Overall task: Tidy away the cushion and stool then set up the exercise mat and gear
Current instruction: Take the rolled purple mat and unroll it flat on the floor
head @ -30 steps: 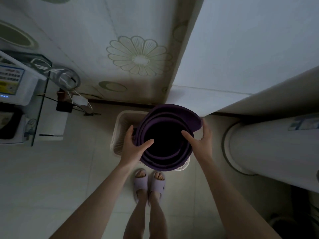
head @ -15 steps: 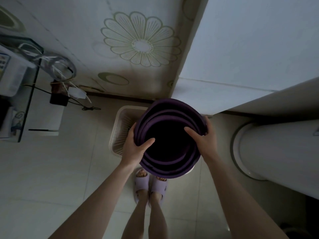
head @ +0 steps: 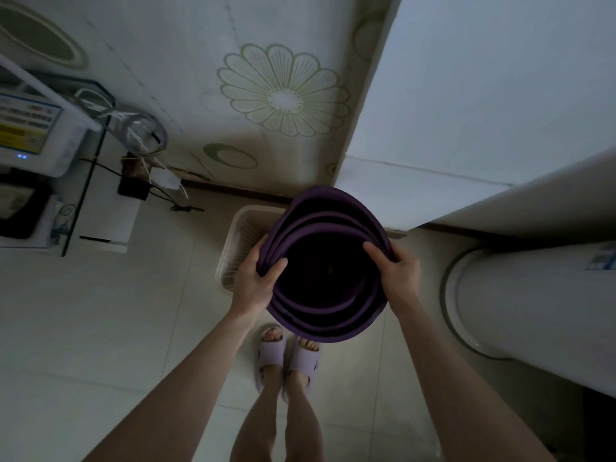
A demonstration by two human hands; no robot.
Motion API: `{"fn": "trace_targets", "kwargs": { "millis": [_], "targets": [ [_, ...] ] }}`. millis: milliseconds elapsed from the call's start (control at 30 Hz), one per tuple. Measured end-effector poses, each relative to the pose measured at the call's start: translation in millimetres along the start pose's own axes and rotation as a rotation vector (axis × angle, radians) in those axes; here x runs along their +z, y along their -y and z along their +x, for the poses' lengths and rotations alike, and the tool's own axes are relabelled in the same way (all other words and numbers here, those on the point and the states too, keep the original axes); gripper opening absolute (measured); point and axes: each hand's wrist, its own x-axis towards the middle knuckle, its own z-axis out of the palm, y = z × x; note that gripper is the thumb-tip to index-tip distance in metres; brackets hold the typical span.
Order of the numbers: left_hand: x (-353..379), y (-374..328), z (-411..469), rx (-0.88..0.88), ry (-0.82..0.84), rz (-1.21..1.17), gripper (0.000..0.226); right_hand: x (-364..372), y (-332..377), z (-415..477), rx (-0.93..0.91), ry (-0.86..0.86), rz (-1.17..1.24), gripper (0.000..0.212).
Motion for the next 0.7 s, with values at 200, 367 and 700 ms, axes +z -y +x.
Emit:
{"fn": "trace_targets", "kwargs": {
  "millis": [200,367,700],
  "targets": [
    [-28,-32,-40,0.081,-0.024,-0.006,0.048,-17,41,-46,-0.073,0.008,-0.007,0.015],
    [-54,-56,-85,0.132,-0.054,-0.047,0.047,-28,72,-102,-0.131,-0.001,0.000,0.021],
    [-121,-89,-204,0.357,-0.116,-0.143,0.037,-46,119,-244,-0.346,-0.078,0.050,0.010]
  ]
}}
